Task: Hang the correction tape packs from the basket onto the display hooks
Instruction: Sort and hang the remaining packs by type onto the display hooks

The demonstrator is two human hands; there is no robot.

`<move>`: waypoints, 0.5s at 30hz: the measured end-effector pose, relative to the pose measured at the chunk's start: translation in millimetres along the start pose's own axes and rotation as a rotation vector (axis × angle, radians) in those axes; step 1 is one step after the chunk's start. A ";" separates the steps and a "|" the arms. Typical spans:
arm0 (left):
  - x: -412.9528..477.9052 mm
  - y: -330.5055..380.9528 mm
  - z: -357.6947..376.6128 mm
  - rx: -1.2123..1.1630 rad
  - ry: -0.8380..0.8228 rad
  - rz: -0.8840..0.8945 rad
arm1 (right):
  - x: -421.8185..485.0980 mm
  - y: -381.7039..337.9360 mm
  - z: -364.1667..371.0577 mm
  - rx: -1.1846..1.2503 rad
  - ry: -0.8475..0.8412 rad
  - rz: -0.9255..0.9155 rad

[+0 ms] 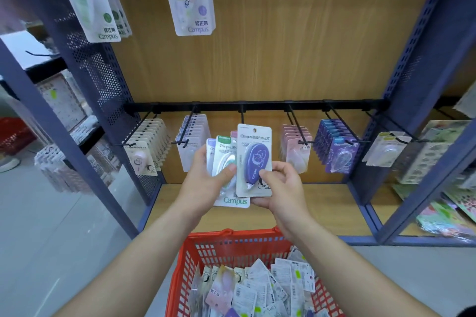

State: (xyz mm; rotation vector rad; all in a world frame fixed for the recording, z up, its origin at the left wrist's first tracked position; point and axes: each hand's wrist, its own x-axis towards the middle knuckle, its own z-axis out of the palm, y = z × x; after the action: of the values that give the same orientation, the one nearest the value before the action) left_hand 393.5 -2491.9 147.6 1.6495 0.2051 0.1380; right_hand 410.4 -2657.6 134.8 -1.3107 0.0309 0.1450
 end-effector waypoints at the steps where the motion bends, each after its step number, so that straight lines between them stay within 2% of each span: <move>1: 0.8 2.5 -2.8 0.002 -0.001 0.006 | 0.5 -2.5 -0.1 0.001 0.004 -0.004; 10: -9.1 25.9 -8.2 -0.036 0.045 0.027 | 1.0 -23.7 9.3 -0.003 -0.057 0.044; 15: -14.5 44.7 -24.2 -0.022 0.089 0.097 | -3.2 -39.2 25.0 -0.068 -0.108 -0.010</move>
State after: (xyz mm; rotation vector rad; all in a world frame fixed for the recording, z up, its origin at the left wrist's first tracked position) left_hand 376.6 -2475.1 194.8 1.6336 0.1906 0.2867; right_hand 410.6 -2643.5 179.2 -1.3691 -0.0730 0.2102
